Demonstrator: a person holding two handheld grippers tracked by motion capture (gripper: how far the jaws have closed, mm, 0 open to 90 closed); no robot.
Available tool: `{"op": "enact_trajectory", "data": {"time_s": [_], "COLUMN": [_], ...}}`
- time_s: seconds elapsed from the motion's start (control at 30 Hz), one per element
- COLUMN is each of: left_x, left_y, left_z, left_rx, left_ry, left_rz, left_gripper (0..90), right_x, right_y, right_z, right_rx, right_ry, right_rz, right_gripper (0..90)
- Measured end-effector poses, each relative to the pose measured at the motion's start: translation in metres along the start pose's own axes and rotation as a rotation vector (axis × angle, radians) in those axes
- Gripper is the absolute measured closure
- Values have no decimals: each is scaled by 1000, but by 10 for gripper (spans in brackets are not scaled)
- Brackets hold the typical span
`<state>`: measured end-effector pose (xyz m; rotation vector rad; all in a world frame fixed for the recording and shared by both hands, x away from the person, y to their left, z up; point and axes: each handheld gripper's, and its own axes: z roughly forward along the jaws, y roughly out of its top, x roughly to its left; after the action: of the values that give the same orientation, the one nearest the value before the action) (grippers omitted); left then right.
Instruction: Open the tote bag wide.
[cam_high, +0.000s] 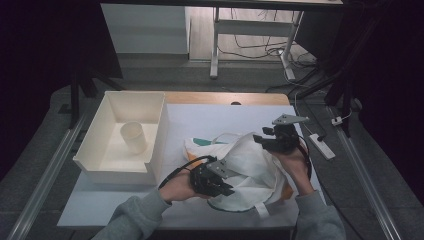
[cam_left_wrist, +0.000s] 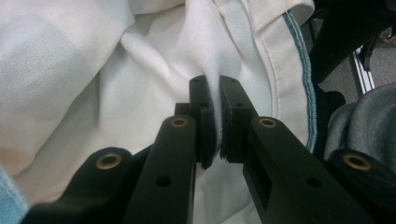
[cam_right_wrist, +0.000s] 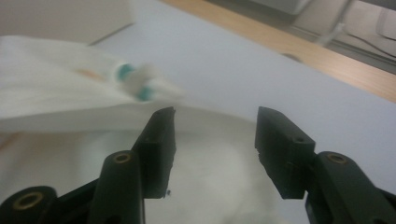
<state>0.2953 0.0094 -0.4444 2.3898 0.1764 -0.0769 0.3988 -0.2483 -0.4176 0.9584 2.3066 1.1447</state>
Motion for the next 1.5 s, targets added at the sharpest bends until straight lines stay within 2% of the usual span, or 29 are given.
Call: {"op": "enact_trajectory", "data": {"time_s": [0.07, 0.1, 0.13, 0.27, 0.37, 0.47, 0.67, 0.8, 0.87, 0.97, 1.13, 1.2, 1.27, 1.37, 1.43, 1.5], "left_x": [0, 0, 0, 0, 2, 3, 3, 4, 4, 4, 5, 5, 5, 5, 6, 6], "left_y": [0, 0, 0, -1, -3, -4, -6, -8, -9, -9, -10, -10, -10, -11, -11, -11], "left_z": [0, 1, 1, 3, 5, 7, 10, 11, 11, 11, 12, 11, 11, 11, 11, 10], "left_rx": [2, 3, 3, 6, 11, 13, 13, 13, 14, 12, 9, 9, 10, 4, -1, -8], "left_ry": [0, 2, 3, -3, -9, -16, -12, -12, -11, -8, -7, -5, -3, -4, -7, -12], "left_rz": [-1, -1, -2, -9, -13, -23, -38, -51, -54, -57, -65, -63, -62, -67, -69, -72], "left_gripper": [838, 838, 838, 838, 837, 837, 837, 838, 838, 838, 838, 838, 838, 839, 839, 839], "right_x": [15, 29, 29, 51, 59, 63, 69, 71, 72, 73, 71, 71, 72, 73, 72, 69], "right_y": [0, -1, -1, -6, -10, -16, -26, -27, -29, -32, -37, -38, -38, -39, -38, -34], "right_z": [-9, -13, -13, -7, 5, 17, 34, 36, 38, 41, 44, 45, 46, 47, 45, 41], "right_rx": [17, 45, 45, 97, 137, 186, 249, 271, 301, 349, 370, 372, 380, 380, 370, 356], "right_ry": [63, 112, 112, 181, 193, 210, 200, 193, 195, 158, 147, 137, 138, 94, 84, 104], "right_rz": [-33, -66, -66, -103, -138, -135, -176, -198, -208, -245, -264, -291, -301, -331, -339, -338], "right_gripper": [457, 444, 444, 436, 432, 422, 396, 392, 391, 409, 499, 551, 634, 782, 844, 861]}}
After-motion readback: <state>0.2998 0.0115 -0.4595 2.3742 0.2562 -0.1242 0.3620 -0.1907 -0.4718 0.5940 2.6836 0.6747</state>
